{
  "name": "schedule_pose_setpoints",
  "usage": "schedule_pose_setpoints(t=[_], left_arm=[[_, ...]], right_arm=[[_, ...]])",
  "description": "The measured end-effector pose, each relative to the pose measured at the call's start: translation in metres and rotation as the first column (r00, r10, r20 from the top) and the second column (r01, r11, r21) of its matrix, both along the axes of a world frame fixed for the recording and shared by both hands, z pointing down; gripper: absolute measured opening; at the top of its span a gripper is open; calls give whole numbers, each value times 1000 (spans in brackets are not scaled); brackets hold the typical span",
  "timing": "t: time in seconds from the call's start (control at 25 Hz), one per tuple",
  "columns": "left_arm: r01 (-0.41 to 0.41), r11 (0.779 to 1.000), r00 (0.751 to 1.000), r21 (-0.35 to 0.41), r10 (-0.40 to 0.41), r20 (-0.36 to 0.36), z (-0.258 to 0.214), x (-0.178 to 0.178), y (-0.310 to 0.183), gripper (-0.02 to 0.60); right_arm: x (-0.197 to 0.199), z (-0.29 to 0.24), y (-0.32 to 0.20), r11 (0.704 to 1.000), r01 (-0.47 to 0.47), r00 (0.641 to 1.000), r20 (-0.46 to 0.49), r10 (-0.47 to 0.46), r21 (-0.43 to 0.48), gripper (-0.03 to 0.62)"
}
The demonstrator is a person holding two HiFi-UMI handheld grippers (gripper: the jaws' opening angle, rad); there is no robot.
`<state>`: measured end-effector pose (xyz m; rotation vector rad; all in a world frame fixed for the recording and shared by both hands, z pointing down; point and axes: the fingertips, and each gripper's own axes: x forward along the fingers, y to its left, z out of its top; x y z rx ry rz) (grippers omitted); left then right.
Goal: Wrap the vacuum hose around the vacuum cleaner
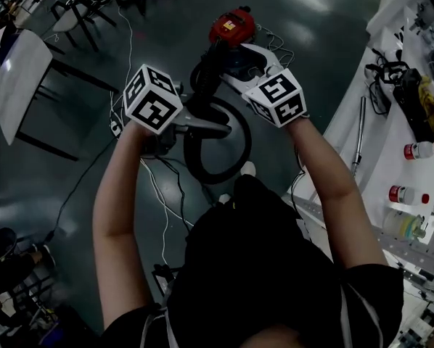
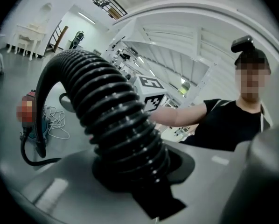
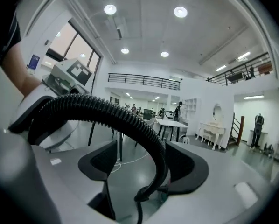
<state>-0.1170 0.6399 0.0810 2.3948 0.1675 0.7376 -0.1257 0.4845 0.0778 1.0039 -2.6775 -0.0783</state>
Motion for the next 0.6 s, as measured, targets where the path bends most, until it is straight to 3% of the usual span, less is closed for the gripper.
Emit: schedule_pose_setpoints(t=[0.16, 0.4, 0.6], left_arm=[[-89, 996, 996, -4, 89, 21, 1, 9, -14, 127], [-197, 980, 978, -20, 198, 67, 11, 26, -28, 126], [-224, 973, 970, -46, 227, 86, 10, 36, -45, 126]], right_arm=[[6, 5, -36, 995, 33, 991, -131, -20, 94, 359], [18, 7, -66, 965, 181, 950, -288, -122, 191, 365], [26, 18, -79, 949, 257, 915, -362, -177, 184, 247]])
